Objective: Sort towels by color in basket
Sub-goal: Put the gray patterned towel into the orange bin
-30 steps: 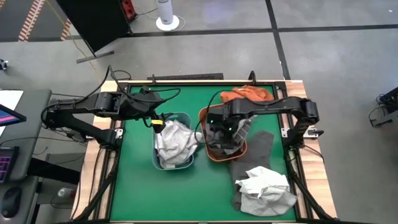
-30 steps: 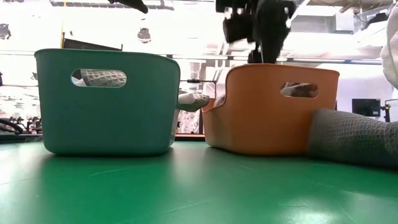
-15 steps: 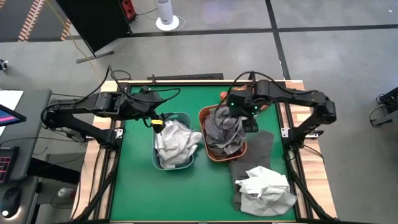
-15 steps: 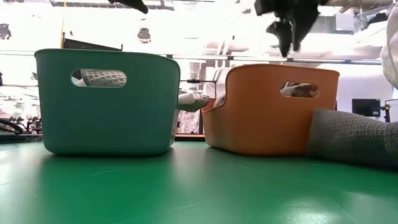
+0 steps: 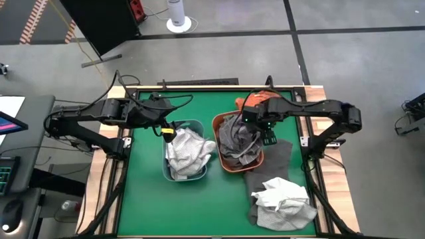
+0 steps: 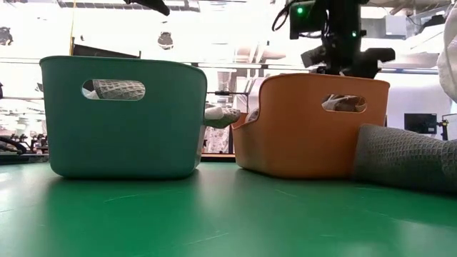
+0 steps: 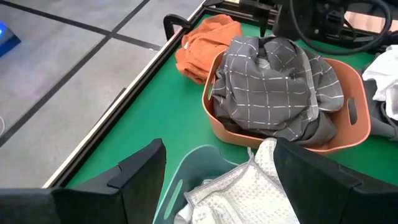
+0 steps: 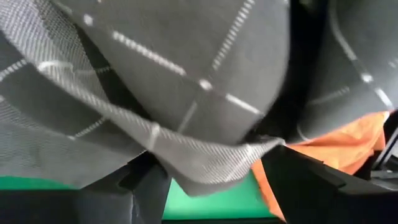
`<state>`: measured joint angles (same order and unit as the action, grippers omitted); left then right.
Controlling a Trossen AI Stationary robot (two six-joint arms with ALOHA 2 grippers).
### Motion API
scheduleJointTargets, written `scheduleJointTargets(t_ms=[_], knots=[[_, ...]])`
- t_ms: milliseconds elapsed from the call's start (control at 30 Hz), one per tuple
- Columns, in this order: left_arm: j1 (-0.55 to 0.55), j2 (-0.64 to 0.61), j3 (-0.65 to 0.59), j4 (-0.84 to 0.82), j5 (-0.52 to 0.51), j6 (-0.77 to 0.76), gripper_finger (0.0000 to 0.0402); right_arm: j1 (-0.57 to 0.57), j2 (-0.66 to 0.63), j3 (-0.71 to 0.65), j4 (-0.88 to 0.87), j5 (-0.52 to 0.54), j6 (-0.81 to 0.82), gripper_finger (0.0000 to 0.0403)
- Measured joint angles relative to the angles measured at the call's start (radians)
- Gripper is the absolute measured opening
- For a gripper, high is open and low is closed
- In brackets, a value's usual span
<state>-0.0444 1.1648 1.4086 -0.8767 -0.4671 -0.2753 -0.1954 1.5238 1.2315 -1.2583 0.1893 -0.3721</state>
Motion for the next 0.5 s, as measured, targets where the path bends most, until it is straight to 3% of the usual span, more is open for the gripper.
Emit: scheduleJointTargets(t_ms=[133,333,367,500], knots=[[0.000,0.000,0.000,-0.001,0.000,0.001,0.0283,0.019,0.000,-0.010,0.016,0.000,0.001,0.0235],[0.000,0.000,0.000,-0.001,0.000,0.026,0.0283,0.033,-0.008,0.003,-0.032,-0.004,0.015,0.0041],[0.000,0.000,0.000,-0.001,0.000,0.027,0.0283,0.032,-0.008,0.014,-0.053,-0.004,0.027,0.0024],[0.000,0.000,0.000,0.000,0.000,0.026,0.0283,0.029,-0.008,0.095,-0.102,-0.004,0.102,0.0033]])
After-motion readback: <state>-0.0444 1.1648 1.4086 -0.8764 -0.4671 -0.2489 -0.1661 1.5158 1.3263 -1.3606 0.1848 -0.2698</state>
